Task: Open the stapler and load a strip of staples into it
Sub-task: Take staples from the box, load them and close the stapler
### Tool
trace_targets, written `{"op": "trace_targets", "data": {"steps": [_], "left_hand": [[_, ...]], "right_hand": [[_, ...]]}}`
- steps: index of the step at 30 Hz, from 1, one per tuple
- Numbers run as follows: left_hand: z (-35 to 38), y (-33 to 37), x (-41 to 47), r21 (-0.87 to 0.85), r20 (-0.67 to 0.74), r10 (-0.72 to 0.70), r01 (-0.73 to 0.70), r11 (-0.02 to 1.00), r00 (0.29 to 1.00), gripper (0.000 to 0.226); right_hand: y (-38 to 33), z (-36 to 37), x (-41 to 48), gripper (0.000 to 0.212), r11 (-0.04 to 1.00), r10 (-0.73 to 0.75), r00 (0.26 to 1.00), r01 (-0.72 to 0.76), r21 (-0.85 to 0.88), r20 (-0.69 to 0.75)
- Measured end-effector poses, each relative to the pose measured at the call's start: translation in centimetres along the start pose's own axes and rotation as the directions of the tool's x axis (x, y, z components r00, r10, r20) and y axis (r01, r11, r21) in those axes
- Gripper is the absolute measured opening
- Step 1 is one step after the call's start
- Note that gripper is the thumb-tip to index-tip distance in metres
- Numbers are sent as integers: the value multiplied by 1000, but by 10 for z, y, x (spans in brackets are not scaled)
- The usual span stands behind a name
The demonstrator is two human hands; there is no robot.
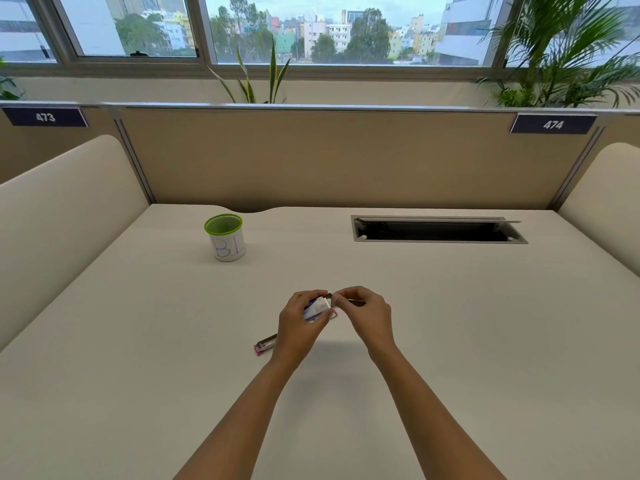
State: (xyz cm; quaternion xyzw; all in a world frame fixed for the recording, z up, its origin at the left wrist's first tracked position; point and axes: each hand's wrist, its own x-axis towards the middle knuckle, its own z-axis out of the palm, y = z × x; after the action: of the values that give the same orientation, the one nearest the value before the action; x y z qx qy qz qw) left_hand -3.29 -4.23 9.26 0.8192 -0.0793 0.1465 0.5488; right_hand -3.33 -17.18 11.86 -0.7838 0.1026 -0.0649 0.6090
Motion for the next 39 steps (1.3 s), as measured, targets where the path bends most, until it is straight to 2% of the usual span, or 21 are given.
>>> {"op": "trace_targets", "data": {"steps": [4, 6, 8, 11, 12, 13, 17, 22, 25, 30, 34, 39], "left_hand": [[0, 1, 1, -25, 0, -37, 37, 999, 999, 33], [0, 2, 2, -38, -1, -51, 51, 998, 999, 33], [1, 2, 1, -52, 6, -62, 62, 997, 998, 33], [1, 3, 0, -77, 25, -78, 80, 994, 997, 35], [1, 3, 0, -86, 27, -79, 82, 993, 996, 35], [2, 4, 0, -95, 26, -80, 82, 992, 996, 35], [2, 6, -1, -133, 41, -95, 100, 986, 995, 32], [3, 7, 0, -132, 57, -96, 103, 986, 994, 31], [2, 6, -1, -148, 60, -98, 106, 983, 993, 31], [3, 7, 1, -157, 44, -116, 121, 980, 992, 33], [4, 6, 2, -154, 33, -113, 116, 981, 993, 31], [7, 6, 2, -176, 55, -90, 99, 979, 994, 29]], "right_hand": [[1, -1, 2, 12, 986, 36, 999, -39, 161, 22], [-1, -1, 5, 13, 946, 91, 996, -89, 310, 9], [-6, -5, 6, 9, 842, 164, 986, -159, 515, 36], [-12, -11, 8, 7, 606, 291, 947, -290, 741, 133], [-11, -12, 9, 7, 577, 316, 935, -325, 749, 162], [-10, -12, 10, 9, 591, 326, 927, -354, 725, 186], [-2, -8, 7, 25, 778, 248, 924, -369, 508, 290], [3, -3, 6, 25, 858, 191, 936, -306, 412, 296], [-1, -2, 6, 24, 849, 187, 933, -311, 428, 307], [-5, -3, 5, 14, 765, 238, 913, -386, 516, 330], [-5, -3, 5, 23, 702, 272, 899, -429, 568, 343], [-5, 1, 3, 20, 788, 251, 909, -392, 474, 334]]}}
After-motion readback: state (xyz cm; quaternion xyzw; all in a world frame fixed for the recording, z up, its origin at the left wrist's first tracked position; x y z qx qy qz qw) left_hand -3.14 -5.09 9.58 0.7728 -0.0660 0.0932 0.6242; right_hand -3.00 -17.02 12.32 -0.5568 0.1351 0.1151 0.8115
